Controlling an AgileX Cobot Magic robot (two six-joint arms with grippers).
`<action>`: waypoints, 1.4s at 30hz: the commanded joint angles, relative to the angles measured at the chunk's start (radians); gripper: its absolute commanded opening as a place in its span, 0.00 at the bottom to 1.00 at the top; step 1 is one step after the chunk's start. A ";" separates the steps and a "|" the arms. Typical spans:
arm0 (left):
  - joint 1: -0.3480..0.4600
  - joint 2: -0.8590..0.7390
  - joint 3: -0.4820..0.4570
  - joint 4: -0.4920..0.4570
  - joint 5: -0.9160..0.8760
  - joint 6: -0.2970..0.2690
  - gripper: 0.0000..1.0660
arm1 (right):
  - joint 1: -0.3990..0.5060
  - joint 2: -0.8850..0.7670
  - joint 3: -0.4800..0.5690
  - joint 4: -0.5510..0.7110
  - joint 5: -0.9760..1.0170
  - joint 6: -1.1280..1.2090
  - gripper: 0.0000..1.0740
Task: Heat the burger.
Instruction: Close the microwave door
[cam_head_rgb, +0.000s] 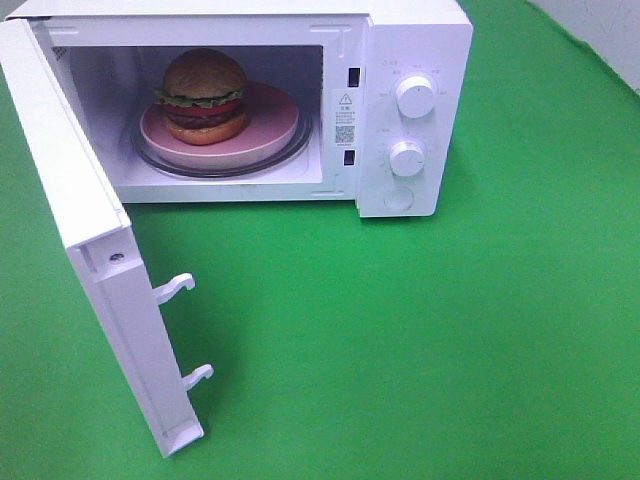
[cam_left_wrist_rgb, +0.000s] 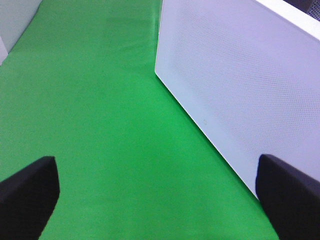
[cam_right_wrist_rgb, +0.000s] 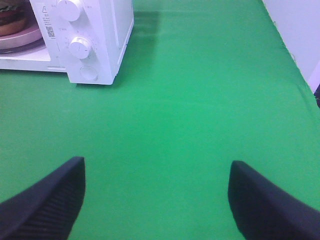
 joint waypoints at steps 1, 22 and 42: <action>0.002 -0.017 -0.001 -0.001 -0.007 0.001 0.94 | -0.007 -0.028 0.001 0.004 -0.001 0.006 0.71; 0.002 -0.016 -0.001 -0.001 -0.007 0.001 0.94 | -0.007 -0.028 0.001 0.004 -0.001 0.005 0.71; 0.002 -0.016 -0.001 -0.001 -0.007 0.001 0.94 | -0.007 -0.028 0.001 0.004 -0.001 0.005 0.71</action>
